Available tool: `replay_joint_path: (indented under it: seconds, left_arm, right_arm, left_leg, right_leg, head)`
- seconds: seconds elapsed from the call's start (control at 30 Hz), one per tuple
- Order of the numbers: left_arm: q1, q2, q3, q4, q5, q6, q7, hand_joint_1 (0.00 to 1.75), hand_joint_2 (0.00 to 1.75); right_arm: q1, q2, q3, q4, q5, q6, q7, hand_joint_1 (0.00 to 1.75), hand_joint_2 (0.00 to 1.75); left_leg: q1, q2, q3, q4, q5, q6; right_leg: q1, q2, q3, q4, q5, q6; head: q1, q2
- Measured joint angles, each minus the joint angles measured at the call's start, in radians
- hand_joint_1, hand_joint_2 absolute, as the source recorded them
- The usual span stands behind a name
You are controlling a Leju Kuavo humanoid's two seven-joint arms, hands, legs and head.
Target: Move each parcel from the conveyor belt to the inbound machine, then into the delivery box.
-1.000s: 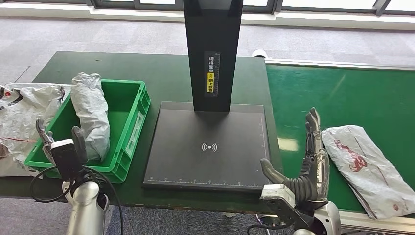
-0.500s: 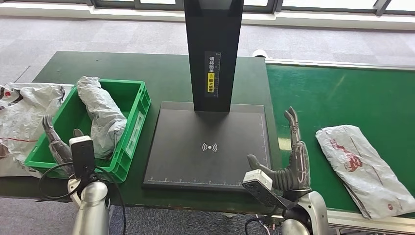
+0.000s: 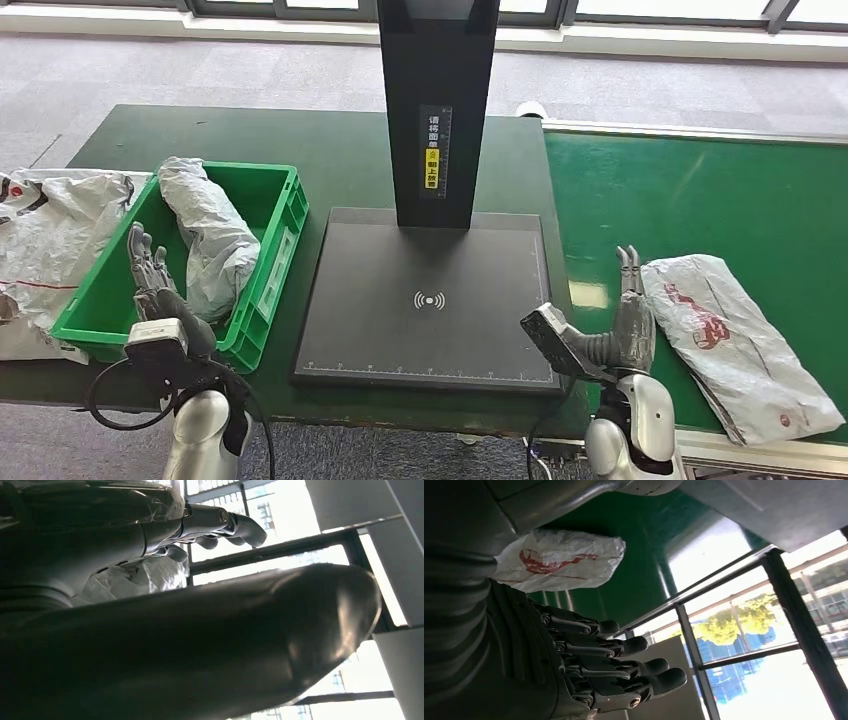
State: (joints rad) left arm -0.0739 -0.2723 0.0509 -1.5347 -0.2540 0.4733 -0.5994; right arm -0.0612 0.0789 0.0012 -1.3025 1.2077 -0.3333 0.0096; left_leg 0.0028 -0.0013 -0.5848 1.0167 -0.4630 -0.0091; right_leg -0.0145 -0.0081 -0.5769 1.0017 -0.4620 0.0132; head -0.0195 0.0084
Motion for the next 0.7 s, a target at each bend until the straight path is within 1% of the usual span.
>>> replay_joint_path:
  seconds: [0.1, 0.2, 0.37, 0.57, 0.63, 0.7]
  left_arm:
    - [0.017, 0.003, -0.053, -0.021, -0.009, -0.008, -0.016, 0.0, 0.0]
    - [0.03, 0.003, -0.088, -0.037, -0.017, -0.017, -0.021, 0.0, 0.0]
    - [0.039, 0.003, -0.109, -0.049, -0.02, -0.019, -0.022, 0.0, 0.0]
    - [0.046, 0.003, -0.118, -0.055, -0.029, -0.02, -0.026, 0.0, 0.0]
    - [0.05, 0.003, -0.123, -0.053, -0.023, -0.021, -0.025, 0.0, 0.0]
    - [0.051, 0.003, -0.126, -0.042, -0.009, -0.027, -0.023, 0.0, 0.0]
  right_arm:
    - [-0.053, -0.011, -0.069, 0.145, 0.094, -0.002, 0.072, 0.0, 1.75]
    - [-0.095, -0.018, -0.125, 0.273, 0.14, -0.024, 0.098, 0.0, 1.75]
    - [-0.128, -0.022, -0.178, 0.381, 0.149, -0.034, 0.099, 0.0, 1.75]
    - [-0.14, -0.028, -0.213, 0.425, 0.143, -0.037, 0.108, 0.0, 1.75]
    - [-0.154, -0.045, -0.24, 0.446, 0.107, -0.047, 0.076, 0.0, 1.75]
    - [-0.184, -0.078, -0.279, 0.491, 0.075, -0.059, 0.053, 0.0, 1.75]
  left_leg:
    - [0.0, 0.001, 0.0, 0.0, 0.0, 0.0]
    - [0.0, 0.0, 0.0, 0.001, 0.0, 0.0]
    - [0.0, 0.001, 0.0, 0.0, 0.0, 0.0]
    - [0.0, 0.0, 0.0, 0.0, 0.0, 0.0]
    - [0.0, 0.001, 0.0, 0.0, 0.0, 0.0]
    - [-0.001, 0.001, 0.0, 0.001, 0.0, 0.001]
  right_leg:
    - [0.0, 0.0, 0.0, 0.0, 0.001, 0.0]
    - [0.0, 0.0, 0.0, 0.0, 0.001, 0.0]
    - [0.001, 0.001, -0.001, 0.0, 0.001, 0.0]
    - [0.0, 0.0, -0.001, 0.0, 0.0, 0.0]
    - [0.0, 0.001, -0.001, 0.0, 0.0, 0.0]
    - [-0.001, 0.001, -0.002, 0.0, 0.001, 0.001]
  head:
    - [0.0, 0.0]
    - [0.0, 0.0]
    - [0.0, 0.0]
    - [0.0, 0.0]
    - [0.0, 0.0]
    - [0.0, 0.0]
